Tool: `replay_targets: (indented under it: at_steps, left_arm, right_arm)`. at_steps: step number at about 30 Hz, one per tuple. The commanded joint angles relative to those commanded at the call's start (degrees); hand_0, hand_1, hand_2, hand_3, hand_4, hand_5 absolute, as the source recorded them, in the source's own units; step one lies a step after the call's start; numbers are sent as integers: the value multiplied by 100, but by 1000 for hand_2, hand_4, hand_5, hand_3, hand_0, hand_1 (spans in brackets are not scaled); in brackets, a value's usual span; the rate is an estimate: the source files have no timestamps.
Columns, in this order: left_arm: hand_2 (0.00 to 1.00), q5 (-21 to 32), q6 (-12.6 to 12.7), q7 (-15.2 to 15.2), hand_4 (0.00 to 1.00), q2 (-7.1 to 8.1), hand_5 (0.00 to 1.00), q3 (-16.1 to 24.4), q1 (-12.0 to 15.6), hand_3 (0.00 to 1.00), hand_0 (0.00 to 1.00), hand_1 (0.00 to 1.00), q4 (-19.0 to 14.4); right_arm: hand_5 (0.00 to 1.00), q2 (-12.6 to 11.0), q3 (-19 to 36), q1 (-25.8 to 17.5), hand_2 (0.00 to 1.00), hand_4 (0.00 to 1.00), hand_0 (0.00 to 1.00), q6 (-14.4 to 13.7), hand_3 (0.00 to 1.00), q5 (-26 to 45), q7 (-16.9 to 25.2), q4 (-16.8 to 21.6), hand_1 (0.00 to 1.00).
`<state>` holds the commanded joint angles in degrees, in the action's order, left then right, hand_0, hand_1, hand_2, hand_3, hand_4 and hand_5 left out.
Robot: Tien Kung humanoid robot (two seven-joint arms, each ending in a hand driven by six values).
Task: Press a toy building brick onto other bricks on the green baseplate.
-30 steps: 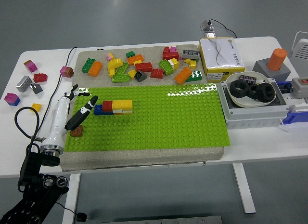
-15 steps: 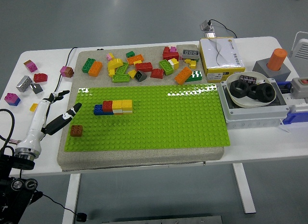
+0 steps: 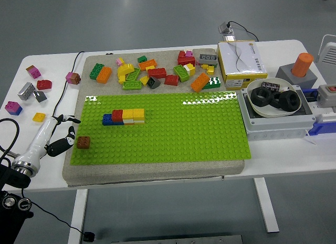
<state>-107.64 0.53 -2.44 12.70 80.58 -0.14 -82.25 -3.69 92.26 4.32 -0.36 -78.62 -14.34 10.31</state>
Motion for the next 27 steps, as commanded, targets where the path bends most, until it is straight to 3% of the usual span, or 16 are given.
replay_targets:
  at_steps: [2, 3, 7, 9, 14, 15, 20, 22, 26, 27]
  left_arm:
    - [998, 34, 45, 105, 252, -39, 2, 59, -53, 804, 998, 998, 176]
    - [998, 39, 58, 134, 160, -50, 2, 78, -62, 796, 990, 988, 227]
    - [998, 150, 120, 246, 160, -83, 2, 108, -23, 796, 990, 988, 403]
    - [998, 167, 125, 240, 113, -96, 2, 113, -3, 785, 977, 978, 452]
    - [998, 163, 79, 173, 113, -110, 2, 69, -6, 785, 977, 978, 492]
    - [998, 157, 63, 154, 56, -113, 2, 53, -5, 787, 980, 980, 484]
    - [998, 134, 38, 131, 56, -101, 2, -5, 15, 787, 980, 980, 356]
    - [998, 131, 20, 121, 2, -65, 2, -25, 24, 747, 983, 979, 264]
    - [998, 176, -107, 1, 2, 184, 2, -91, 24, 747, 983, 979, -86]
    - [998, 196, -150, -50, 525, 265, 2, -107, 18, 769, 992, 990, -166]
  right_arm:
    - [827, -1, 33, 4, 658, 659, 590, -3, 659, -40, -4, 0, 587]
    - [827, -1, 42, 7, 655, 658, 590, -2, 658, -54, -6, 0, 587]
    - [827, -15, 65, 5, 655, 658, 590, -8, 658, -74, -5, 0, 587]
    - [828, -22, 71, 3, 654, 657, 589, -15, 658, -70, 3, 0, 588]
    - [828, -40, 93, 8, 654, 657, 589, -25, 658, -83, 11, 0, 588]
    - [828, -44, 100, 11, 654, 657, 589, -26, 658, -94, 10, 0, 589]
    - [828, -56, 92, 16, 654, 657, 589, -28, 658, -73, 13, 0, 589]
    - [828, -59, 83, 19, 653, 656, 589, -26, 658, -58, 12, 0, 585]
    - [828, -75, 58, 26, 653, 656, 589, -26, 658, -18, 15, 0, 585]
    - [829, -81, 54, 28, 653, 656, 590, -27, 657, -10, 17, 0, 586]
